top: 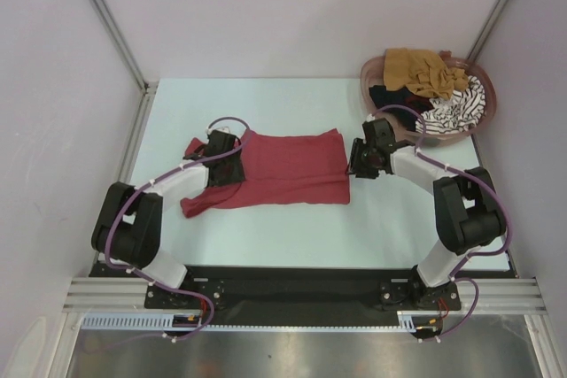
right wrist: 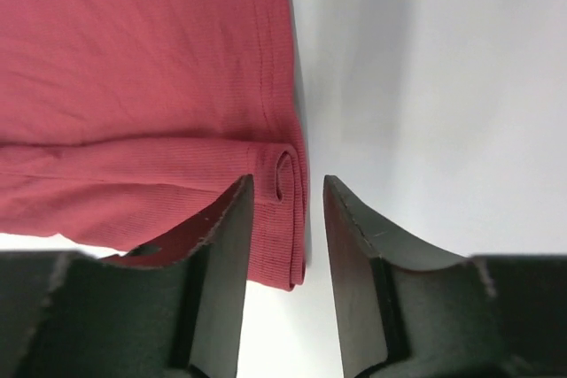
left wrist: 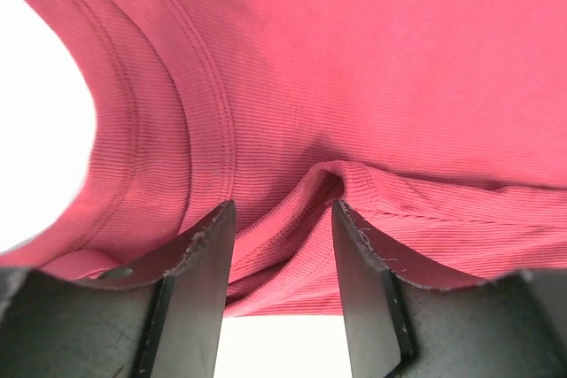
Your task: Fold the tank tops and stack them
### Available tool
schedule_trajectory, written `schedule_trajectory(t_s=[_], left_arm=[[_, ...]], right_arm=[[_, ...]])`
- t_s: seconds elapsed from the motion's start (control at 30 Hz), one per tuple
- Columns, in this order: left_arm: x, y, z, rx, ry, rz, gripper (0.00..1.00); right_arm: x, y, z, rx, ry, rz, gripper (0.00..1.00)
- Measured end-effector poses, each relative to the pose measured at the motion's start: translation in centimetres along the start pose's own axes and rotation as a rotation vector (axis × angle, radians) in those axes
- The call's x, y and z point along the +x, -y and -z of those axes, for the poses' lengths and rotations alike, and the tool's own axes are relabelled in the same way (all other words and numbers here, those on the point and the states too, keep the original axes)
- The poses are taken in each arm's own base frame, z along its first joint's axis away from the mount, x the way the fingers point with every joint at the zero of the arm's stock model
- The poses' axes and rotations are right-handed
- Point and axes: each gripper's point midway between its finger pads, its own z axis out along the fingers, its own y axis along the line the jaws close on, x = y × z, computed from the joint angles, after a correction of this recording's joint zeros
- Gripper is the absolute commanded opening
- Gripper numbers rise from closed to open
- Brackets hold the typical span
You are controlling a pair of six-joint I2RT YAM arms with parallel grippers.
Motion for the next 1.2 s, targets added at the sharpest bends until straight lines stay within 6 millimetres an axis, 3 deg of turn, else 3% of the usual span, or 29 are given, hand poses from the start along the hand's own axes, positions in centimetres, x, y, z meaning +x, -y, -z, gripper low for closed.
schedule_trajectory(t_s=[0.07,0.13,0.3,0.37,0.43,0.67,0.9,1.03,1.2], left_arm=[[-0.5,0.0,0.4,0.0,0.019,0.003,0.53],[-1.3,0.3,0.8,0.004,0.04,0.006,0.53],[-2.8,1.0,1.3,0.022,0.073,0.011,0.53],[-2.8,1.0,1.3,0.024,0.074,0.01,0.52],[-2.8,1.1,1.4,0.032,0.072,0.007,0.49],[-2.3,2.4,1.6,0.108,0.04,0.0,0.47],[-1.5,3.9,1.7,0.196,0.008,-0.001,0.44],[-1.3,4.5,1.8,0.231,-0.003,-0.002,0.43],[-1.0,5.0,1.1,0.257,-0.02,-0.003,0.42]], right_arm=[[-0.5,-0.1,0.1,-0.003,0.011,-0.002,0.44],[-1.1,-0.3,0.2,-0.01,0.024,-0.003,0.36],[-1.8,-1.0,0.4,-0.044,0.036,0.005,0.38],[-1.7,-1.2,0.4,-0.058,0.032,0.015,0.33],[-1.7,-1.4,0.5,-0.071,0.029,0.029,0.21],[-1.3,-2.0,0.5,-0.101,0.013,0.057,0.25],[0.2,-2.0,1.0,-0.109,0.001,0.061,0.13],[1.7,-1.9,1.2,-0.114,-0.017,0.058,0.01],[2.0,-2.3,1.1,-0.122,-0.02,0.058,0.0]])
